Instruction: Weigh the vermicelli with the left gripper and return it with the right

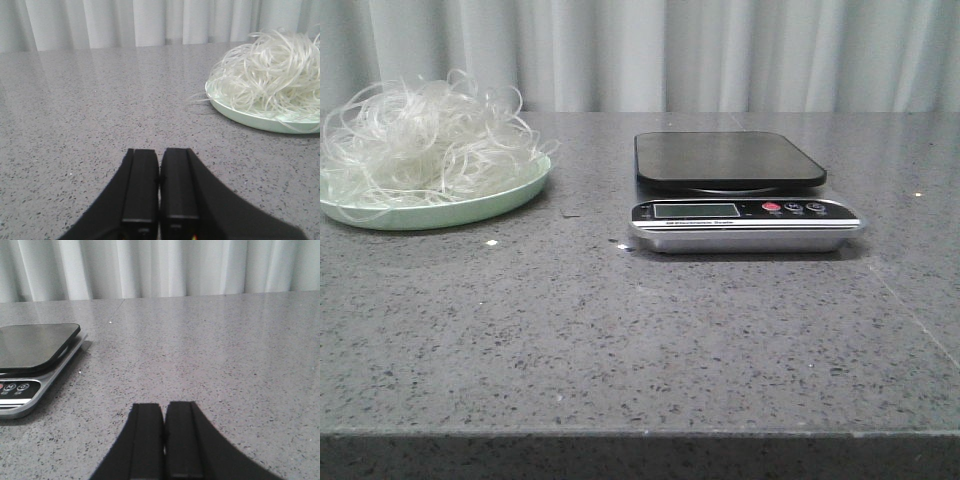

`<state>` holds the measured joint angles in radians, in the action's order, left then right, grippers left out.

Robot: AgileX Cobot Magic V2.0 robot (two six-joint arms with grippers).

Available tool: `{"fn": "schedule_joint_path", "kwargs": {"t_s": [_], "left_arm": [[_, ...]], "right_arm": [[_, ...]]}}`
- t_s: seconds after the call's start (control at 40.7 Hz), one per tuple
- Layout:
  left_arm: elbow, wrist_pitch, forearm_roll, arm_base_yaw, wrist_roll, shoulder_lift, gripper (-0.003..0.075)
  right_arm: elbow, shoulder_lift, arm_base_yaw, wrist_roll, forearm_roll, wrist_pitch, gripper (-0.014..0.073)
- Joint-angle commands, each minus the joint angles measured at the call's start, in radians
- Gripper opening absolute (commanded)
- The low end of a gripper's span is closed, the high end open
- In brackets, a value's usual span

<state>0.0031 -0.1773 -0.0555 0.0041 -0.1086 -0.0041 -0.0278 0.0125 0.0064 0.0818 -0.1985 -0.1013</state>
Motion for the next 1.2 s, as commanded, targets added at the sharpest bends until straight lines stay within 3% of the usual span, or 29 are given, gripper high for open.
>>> {"fn": "schedule_joint_path", "kwargs": {"t_s": [0.0,0.81,1.179], "left_arm": [[0.006,0.078,-0.007,0.001,0.008,-0.020,0.0136],[0.006,0.101,-0.007,0.001,0.008,-0.020,0.0136],[0.006,0.273,-0.007,0.001,0.008,-0.020,0.0136]], "right_arm": [[0.007,0.014,-0.004,0.003,-0.006,0.082,0.0151],[0.007,0.014,-0.004,0.003,-0.006,0.082,0.0151],[0.007,0.014,-0.004,0.003,-0.006,0.083,0.0151]]}}
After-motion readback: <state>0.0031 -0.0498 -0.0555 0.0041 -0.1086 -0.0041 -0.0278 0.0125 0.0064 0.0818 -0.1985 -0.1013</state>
